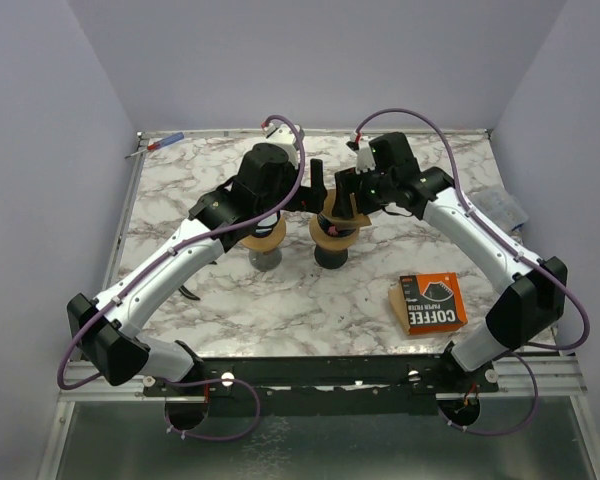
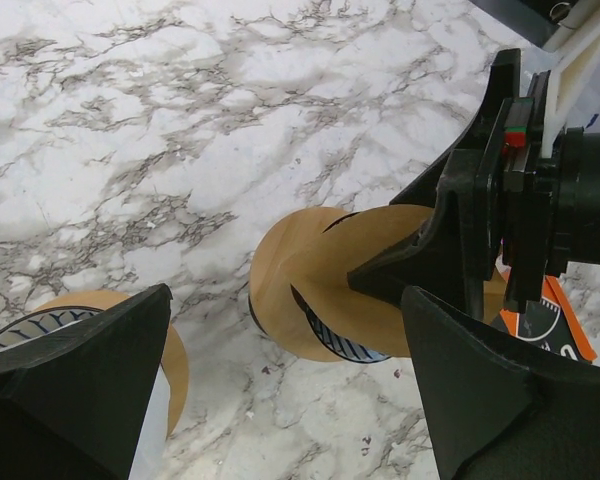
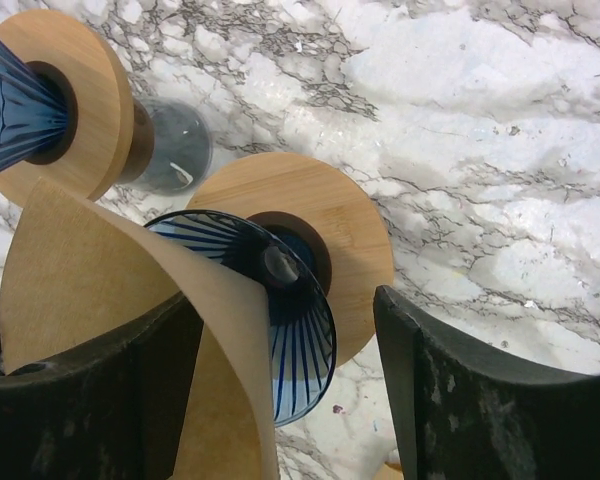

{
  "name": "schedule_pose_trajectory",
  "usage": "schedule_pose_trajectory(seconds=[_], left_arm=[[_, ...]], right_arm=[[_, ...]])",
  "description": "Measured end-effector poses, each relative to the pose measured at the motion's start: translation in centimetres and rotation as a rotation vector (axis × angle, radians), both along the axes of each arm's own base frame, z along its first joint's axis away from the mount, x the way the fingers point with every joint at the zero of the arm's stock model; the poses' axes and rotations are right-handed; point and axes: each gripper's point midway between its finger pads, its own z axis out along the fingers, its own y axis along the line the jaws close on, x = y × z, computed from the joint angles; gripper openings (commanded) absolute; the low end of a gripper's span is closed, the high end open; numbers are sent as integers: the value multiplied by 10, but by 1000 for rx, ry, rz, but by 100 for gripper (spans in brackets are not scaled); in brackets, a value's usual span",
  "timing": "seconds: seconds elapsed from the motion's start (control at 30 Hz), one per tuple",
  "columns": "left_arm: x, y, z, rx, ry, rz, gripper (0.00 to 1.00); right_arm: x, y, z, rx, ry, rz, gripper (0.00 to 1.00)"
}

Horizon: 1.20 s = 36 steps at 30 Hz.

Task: Place the coffee filter in the dripper
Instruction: Place the coffee filter in the coffee dripper.

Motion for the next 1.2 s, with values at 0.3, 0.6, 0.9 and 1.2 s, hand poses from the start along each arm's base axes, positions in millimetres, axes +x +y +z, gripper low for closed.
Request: schedule_pose_trajectory(seconds=[0.3,0.6,0.9,1.2], left_arm=[[4,-10,-16,12,35,-26,99],[12,-20,-47,57,95,-41,76],[14,-22,-61,88,111,-54,60],[16,-23,-77,124,130,-62,60]], right_arm=[[-4,-3,4,-8,4,-4,73],[-6,-5,10,-2,-5,-5,75],[-6,-7,26,28,-29,-11,76],[-5,-24,40,105,-21,-33,74]])
